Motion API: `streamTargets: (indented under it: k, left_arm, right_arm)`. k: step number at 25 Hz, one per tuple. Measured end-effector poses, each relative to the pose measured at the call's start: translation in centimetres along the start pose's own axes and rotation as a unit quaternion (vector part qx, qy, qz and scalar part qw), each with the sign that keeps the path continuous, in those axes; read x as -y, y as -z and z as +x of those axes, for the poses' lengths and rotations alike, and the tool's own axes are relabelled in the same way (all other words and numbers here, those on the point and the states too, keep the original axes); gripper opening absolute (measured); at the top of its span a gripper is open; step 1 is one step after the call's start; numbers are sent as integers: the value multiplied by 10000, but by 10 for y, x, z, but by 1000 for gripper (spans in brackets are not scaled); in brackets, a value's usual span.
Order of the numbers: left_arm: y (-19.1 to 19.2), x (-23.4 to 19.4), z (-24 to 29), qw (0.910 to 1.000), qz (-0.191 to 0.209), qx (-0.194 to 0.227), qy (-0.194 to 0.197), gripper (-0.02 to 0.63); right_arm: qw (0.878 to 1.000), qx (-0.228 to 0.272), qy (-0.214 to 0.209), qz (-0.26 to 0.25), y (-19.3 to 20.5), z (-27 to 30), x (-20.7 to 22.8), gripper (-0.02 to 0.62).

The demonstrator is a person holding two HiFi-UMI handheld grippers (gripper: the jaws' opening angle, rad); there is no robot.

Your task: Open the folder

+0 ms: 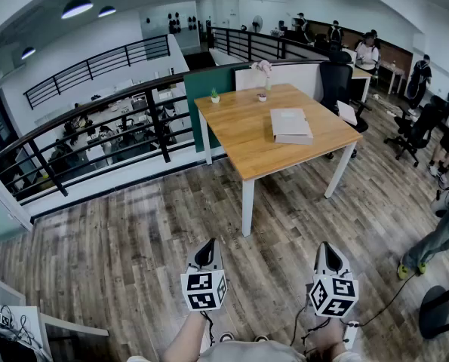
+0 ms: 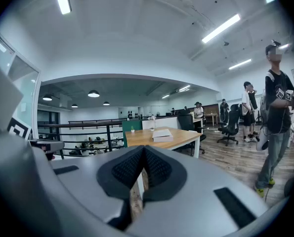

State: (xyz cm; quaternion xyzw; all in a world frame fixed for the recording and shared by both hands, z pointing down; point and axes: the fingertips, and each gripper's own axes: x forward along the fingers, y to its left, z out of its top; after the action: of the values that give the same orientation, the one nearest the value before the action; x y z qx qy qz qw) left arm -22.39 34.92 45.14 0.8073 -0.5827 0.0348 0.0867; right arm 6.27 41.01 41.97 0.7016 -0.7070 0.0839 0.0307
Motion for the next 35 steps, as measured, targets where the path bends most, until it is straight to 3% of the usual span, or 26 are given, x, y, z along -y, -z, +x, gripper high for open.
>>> streamTargets:
  k: [22, 25, 28, 35]
  left_arm:
    - [9, -3, 7, 9997, -221, -81, 13, 6]
    - [5, 0, 8, 9997, -223, -22, 14, 34]
    - [1, 2, 10, 9998, -214, 33, 19, 114]
    - [-1, 11, 11, 9999, -138, 69, 25, 190]
  right_arm:
    - [9995, -106, 53, 309, 14, 8, 11, 2]
    - [9993, -98, 80, 344, 15, 6, 17, 2]
    - [9993, -103, 95, 350, 14, 6, 23, 2]
    - [9993, -113, 104, 349, 13, 4, 38, 2]
